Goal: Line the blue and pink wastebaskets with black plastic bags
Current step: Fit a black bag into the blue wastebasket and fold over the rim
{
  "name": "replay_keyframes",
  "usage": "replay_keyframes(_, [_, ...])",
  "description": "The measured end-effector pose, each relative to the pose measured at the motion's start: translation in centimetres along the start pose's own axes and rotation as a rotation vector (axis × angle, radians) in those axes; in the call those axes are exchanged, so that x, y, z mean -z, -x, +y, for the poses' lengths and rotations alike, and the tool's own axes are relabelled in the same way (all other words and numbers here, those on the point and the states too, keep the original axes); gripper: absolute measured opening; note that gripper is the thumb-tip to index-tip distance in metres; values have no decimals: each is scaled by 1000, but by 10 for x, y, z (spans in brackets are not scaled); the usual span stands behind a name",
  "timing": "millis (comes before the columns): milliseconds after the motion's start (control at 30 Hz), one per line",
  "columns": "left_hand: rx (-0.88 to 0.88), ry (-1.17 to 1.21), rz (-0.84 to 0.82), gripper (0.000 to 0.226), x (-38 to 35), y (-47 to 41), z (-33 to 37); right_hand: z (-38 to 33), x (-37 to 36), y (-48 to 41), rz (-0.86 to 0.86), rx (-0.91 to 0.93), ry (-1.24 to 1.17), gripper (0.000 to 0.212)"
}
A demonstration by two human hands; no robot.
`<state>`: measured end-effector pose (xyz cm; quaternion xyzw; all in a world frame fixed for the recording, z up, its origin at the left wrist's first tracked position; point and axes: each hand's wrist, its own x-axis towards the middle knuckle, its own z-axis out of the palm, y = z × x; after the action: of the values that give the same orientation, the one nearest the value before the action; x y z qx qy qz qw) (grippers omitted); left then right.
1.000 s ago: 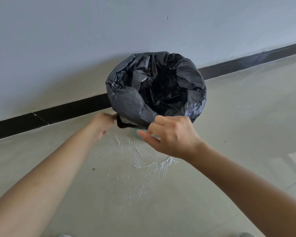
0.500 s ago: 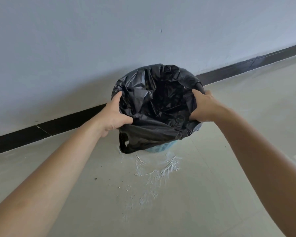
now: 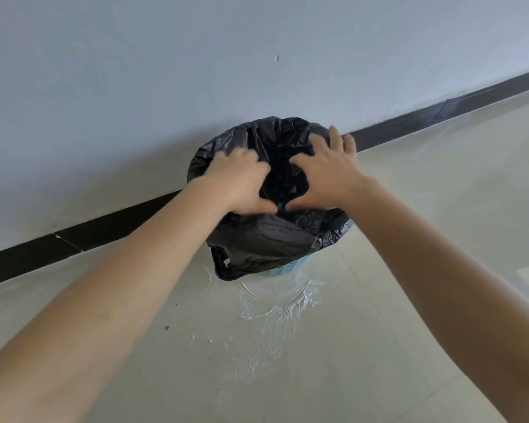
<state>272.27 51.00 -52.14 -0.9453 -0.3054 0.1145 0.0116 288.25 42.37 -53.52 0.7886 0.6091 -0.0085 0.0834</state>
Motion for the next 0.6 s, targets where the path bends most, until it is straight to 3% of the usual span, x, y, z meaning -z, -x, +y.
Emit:
replay_keyframes(67, [95,-206,-352,115,-20,-10,9,-8,-17,-7,-205,-68,180,111])
replay_keyframes(100, [136,-243,-457,119,-30,-13,10,-9,-27,-8,-239,-83,262,104])
replay_keyframes(200, [170,-252,-507,111,-47,-15,8,-6,-40,-8,-192,-83,375,72])
replay_keyframes(267, [129,-207,-466,107,-43,-11,4,-4,-35,-7,-180,-60,336,74])
replay_keyframes(333, [84,-57,-322,103,-31,-4,-2,2,-21,-5,-109,-45,137,85])
replay_keyframes(367, [71,68,-164,94,-24,2,-6,7,-13,-3,-33,-54,-35,83])
replay_keyframes(433, [88,353,276,62,-15,14,-14,20,-1,4,184,-89,-416,62])
replay_keyframes(500, [218,505,664,40,-15,27,-15,34,3,11,345,-131,-638,47])
replay_keyframes(567, [432,570,825,43,-20,40,-10,43,0,17,371,-194,-792,50])
replay_keyframes(600, [539,635,797,51,-23,45,-7,46,-6,17,336,-234,-904,54])
